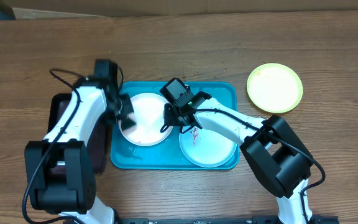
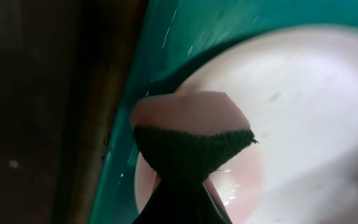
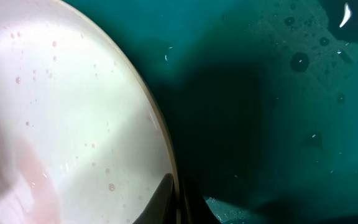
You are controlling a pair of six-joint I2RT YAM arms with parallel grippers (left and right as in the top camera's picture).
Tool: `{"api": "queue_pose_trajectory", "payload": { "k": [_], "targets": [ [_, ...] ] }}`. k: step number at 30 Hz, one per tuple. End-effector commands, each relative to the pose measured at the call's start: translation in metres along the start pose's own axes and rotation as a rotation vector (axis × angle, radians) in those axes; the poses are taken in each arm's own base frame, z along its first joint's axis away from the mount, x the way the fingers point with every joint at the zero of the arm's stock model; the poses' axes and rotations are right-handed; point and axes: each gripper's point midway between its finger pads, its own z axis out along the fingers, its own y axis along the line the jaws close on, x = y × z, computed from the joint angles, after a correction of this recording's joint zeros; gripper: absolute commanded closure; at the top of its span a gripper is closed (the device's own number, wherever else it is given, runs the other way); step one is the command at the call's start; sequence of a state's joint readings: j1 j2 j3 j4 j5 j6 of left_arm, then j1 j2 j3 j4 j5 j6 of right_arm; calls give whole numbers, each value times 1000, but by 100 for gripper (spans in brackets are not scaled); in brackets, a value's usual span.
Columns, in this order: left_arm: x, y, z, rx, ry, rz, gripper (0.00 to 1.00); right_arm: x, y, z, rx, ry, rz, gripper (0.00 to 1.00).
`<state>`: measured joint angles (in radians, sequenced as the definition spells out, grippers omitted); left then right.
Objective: Clean dirty plates on tray and stack at the side
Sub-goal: 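Scrub the held white plate with the sponge in the left gripper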
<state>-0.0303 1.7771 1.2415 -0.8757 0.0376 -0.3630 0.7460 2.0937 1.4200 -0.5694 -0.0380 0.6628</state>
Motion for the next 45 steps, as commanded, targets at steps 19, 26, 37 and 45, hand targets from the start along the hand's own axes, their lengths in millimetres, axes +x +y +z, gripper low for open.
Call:
{"api": "queue_pose_trajectory", "payload": {
  "k": [19,26,37,45],
  "targets": [
    [16,-56,69,179,216,7,96,6,-12,10,42,18,-12,96],
    [18,8,67,-146,197,7,96,6,-12,10,42,19,-12,96],
    [-13,69,-4,-575,94,-95,96,6,-12,10,42,18,-11,96],
    [-33,-4,-25,-199,131,-32,96,2,-16,10,44,15,0,96]
  ]
}}
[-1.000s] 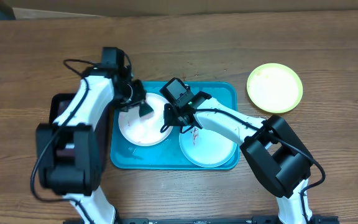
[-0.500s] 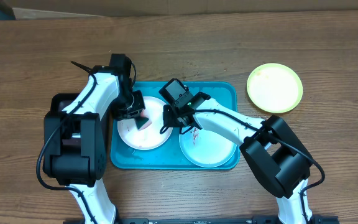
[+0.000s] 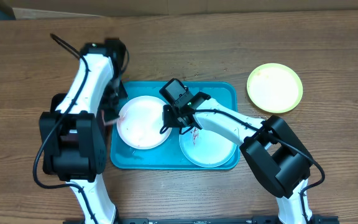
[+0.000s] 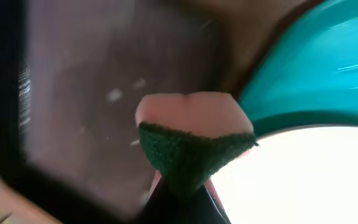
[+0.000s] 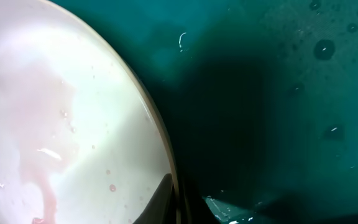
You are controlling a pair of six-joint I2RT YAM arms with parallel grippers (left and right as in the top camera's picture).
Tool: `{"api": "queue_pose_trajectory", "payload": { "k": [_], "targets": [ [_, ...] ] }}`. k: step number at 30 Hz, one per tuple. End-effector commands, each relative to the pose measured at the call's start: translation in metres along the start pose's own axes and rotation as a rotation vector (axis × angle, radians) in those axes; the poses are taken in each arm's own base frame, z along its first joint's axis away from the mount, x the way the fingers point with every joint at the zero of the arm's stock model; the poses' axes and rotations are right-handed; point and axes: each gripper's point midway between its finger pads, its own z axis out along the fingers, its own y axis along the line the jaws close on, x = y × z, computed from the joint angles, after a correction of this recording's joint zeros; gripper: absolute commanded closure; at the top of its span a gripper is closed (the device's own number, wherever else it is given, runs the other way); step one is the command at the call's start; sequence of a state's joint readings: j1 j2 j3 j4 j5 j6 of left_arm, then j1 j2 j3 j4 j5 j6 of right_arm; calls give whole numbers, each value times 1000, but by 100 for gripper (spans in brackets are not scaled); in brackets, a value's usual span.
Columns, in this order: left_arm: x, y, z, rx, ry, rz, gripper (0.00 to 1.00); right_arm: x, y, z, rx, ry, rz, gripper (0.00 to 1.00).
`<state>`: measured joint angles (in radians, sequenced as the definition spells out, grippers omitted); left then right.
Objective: Clean dirty plates on tray and stack at the side
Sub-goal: 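Scrub the held white plate with the sponge in the left gripper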
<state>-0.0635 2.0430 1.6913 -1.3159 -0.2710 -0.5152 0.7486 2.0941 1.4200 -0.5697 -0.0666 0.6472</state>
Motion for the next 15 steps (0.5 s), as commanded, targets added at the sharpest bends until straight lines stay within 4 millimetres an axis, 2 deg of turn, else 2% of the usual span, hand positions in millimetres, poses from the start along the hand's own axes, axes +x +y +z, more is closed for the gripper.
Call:
{"api": "queue_pose_trajectory", "payload": {
  "k": [1,4,6,9,15],
  "targets": [
    [5,-50,-17,288,48,124,96,-2,-21,9,66,-5,20,96],
    [22,-95,-33,570,106,255,96,-3,-20,9,63,-8,20,96],
    [33,-107,-35,635,138,282,96,-4,-20,9,61,-11,20,96],
    [49,-113,-21,625,175,301,96,-4,-20,9,61,-11,20,96],
    [80,-115,26,593,242,303,96,-4,-19,9,59,-13,20,96]
  ]
}}
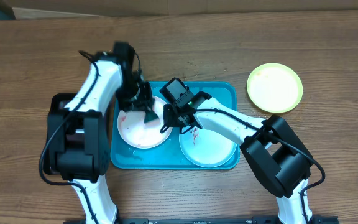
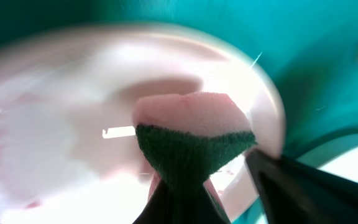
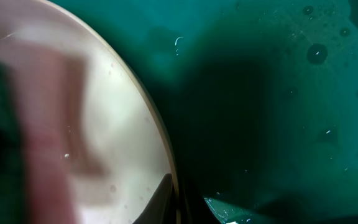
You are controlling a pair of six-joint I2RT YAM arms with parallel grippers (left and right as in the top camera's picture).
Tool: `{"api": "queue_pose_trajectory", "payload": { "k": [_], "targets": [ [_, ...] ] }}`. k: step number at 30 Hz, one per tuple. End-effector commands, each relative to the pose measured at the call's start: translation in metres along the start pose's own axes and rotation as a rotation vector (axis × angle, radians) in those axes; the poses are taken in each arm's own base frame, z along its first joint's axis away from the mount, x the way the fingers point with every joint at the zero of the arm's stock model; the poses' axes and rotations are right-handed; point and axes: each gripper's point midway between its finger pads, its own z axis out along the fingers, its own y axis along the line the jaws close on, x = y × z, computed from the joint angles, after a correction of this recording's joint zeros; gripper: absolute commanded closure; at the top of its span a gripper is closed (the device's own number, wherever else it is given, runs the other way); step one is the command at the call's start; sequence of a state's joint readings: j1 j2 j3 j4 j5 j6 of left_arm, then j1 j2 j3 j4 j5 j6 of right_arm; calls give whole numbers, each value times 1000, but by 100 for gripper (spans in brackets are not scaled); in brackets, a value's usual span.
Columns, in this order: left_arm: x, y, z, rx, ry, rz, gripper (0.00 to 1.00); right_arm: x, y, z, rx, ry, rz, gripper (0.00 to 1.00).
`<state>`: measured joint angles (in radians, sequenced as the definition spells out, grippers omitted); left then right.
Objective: Clean dirty plates on tray and stack at the side
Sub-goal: 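Scrub the held white plate with the sponge in the left gripper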
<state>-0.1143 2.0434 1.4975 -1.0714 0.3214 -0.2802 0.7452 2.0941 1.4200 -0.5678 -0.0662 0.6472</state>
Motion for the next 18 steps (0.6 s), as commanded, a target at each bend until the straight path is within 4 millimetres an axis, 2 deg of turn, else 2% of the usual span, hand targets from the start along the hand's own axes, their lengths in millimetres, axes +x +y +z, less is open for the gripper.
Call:
{"api": "queue_pose_trajectory", "payload": {
  "k": [1,3,5,8,10,18],
  "targets": [
    [21,6,25,27,64,4,96,-3,-18,9,60,-10,17,96],
    [24,23,34,-30,63,-23,96,-3,-19,9,60,-10,17,96],
    [25,49,38,-145,45,-69,96,-3,-19,9,60,-10,18,96],
    [25,90,34,-370,-4,-144,96,-3,-19,9,60,-11,18,96],
    [24,109,27,-484,-38,-182,96,-4,-19,9,59,-11,18,96],
    [21,145,1,-727,-139,-289,96,-4,-21,9,64,-9,23,96]
  ]
}}
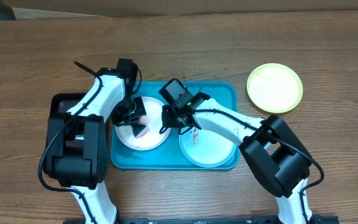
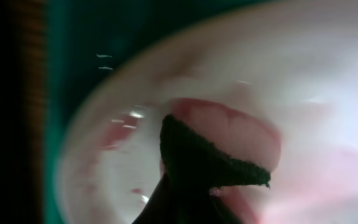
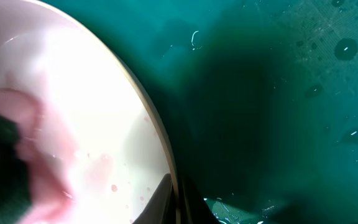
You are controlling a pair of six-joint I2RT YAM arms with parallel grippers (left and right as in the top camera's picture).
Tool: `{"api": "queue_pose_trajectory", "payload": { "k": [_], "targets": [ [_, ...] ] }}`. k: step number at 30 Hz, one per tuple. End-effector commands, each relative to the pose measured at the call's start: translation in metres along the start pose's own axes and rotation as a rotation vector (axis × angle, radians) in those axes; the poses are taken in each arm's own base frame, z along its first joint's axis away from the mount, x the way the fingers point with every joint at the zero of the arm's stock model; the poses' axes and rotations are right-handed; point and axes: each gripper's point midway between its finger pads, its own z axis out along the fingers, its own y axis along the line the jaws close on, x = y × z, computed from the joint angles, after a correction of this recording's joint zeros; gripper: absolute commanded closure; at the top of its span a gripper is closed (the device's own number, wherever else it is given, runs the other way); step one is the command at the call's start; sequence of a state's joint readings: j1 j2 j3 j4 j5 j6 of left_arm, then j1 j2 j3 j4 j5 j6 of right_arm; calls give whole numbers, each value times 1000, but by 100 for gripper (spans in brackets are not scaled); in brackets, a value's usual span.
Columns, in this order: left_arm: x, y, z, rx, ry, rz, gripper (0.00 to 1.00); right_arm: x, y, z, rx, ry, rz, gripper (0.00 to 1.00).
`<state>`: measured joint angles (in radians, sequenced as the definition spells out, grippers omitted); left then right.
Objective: Clean dirty plates on tray and stack at the side
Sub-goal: 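Scrub the held white plate with the sponge in the left gripper, then lift the sponge with the left gripper back over the black tray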
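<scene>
A teal tray holds two white plates. The left plate is smeared pink. My left gripper is shut on a pink sponge with a dark green scouring side, pressed on that plate. My right gripper is shut on the left plate's right rim; the sponge shows at the left of that view. The right plate carries a red stain near its top. A clean yellow-green plate lies on the table at the right.
A dark bin stands left of the tray, under the left arm. The wooden table extends behind and right of the tray. Water drops speckle the tray floor.
My left gripper with the sponge has shifted from the plate's upper right to its left-centre. Pink smears show on the plate. The right gripper keeps its hold on the rim.
The sponge was first at the left plate's left edge. Then it was off the plate, over the dark bin. After that it was back on the plate near the right gripper, and now at left-centre. The right gripper held the rim at every moment.
</scene>
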<state>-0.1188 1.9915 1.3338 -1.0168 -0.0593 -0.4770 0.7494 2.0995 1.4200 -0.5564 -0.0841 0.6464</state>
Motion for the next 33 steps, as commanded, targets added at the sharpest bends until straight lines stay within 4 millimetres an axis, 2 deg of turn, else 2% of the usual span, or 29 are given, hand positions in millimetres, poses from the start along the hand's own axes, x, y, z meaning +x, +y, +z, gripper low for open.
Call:
{"api": "queue_pose_trajectory", "payload": {
  "k": [1,8,13,18,24,26,29,31,33],
  "targets": [
    [-8,69,18,-368,-80,-97,96,-7,-26,6,82,-18,29,96],
    [-16,93,5,-508,-152,-132,96,-7,-26,6,82,-18,29,96],
    [-25,85,-11,-479,-157,-139,96,-7,-26,6,82,-18,29,96],
    [-42,70,-53,-400,-183,-215,96,-7,-26,6,81,-19,29,96],
    [-62,23,-122,-55,-227,-211,96,-9,-24,5,76,-25,28,96],
    [-64,18,-151,66,-266,-207,96,-10,-23,4,72,-24,22,96],
    [-61,35,-188,170,-327,-260,96,-10,-17,2,47,-17,-27,96],
    [-57,59,-206,192,-360,-282,96,-12,-15,-3,45,-20,-29,96],
    [-49,83,-215,185,-363,-328,96,-17,-9,-10,34,-35,-71,96]
  ]
}}
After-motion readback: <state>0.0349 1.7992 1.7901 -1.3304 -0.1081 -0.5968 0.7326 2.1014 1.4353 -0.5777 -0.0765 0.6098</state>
